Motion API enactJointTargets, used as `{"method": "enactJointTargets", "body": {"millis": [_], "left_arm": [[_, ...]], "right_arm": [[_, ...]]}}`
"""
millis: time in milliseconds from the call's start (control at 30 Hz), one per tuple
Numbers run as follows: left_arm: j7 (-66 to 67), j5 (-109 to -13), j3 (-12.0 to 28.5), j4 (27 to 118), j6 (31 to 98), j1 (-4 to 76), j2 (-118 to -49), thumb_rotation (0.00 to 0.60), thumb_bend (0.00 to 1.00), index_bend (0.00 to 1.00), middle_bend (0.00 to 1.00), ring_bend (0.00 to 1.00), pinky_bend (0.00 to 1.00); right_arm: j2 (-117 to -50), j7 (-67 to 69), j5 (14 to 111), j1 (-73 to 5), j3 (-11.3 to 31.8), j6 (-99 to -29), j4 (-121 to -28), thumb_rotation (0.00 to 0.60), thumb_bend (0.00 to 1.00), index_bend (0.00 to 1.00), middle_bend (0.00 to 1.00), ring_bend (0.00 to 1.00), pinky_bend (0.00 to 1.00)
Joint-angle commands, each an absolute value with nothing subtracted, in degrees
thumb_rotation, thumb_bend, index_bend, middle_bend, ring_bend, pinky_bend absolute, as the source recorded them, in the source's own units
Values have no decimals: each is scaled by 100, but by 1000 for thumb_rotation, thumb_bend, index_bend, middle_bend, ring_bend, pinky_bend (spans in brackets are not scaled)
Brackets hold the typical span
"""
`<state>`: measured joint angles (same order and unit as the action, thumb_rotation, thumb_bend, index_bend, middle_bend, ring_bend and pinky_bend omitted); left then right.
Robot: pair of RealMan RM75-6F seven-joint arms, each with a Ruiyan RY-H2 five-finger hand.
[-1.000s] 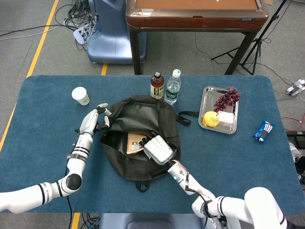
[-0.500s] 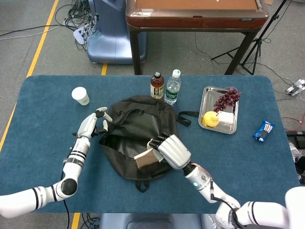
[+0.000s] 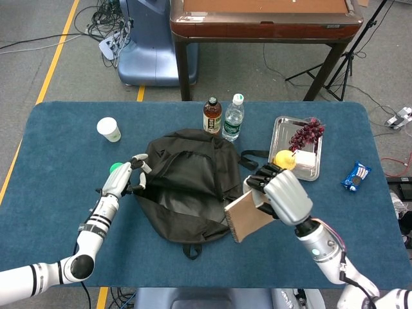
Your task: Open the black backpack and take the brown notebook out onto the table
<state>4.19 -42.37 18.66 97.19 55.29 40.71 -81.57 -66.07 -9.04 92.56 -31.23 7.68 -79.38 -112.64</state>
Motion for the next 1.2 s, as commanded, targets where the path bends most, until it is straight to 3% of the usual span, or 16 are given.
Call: {"method": "enactJointTargets", "body": {"millis": [33,300,333,467,667,833,1067,1200], "left_arm": [[449,-4376,1725,9935,5514,3996,-8024,600,618,461,142,139,107],[497,-4773,1471,10477,5510,3859,-7683,587,615,452,142,140,107],[469,-4886,1432,10574,5505,3822,-7603,541,611,440,142,140,107],[378,-5290,1316,10815,5502,3714,-7380,266,539,317,142,136,107],[265,-5667,1286,11027,5551,3639,-7116,124,436,115,108,91,107],[188,-5817,1307,11110,5671,3571,-6935,91,387,2,26,5,107],[86,-5709,1328,11078,5736,3524,-6859,90,362,0,0,0,107],[23,-5676,1352,11054,5793,3496,-6843,91,357,0,0,0,107]], "right_arm": [[-6402,-860,9213,-2989,797,-7992,-11302,600,693,846,671,537,476],[-6271,-795,8992,-2892,756,-7756,-11153,600,694,846,671,537,476],[-6278,-766,8963,-2893,753,-7706,-11126,600,694,846,671,537,476],[-6335,-763,8883,-2912,750,-7551,-11017,600,693,846,671,537,476],[-6496,-744,8681,-3007,744,-7201,-10899,600,693,846,671,537,476],[-6709,-783,8464,-3148,771,-6862,-10769,600,693,846,669,538,476],[-7083,-1131,7886,-3483,927,-6276,-10487,600,690,846,643,528,476],[-7355,-1434,7498,-3698,1062,-6037,-10265,600,623,790,565,453,476]]}}
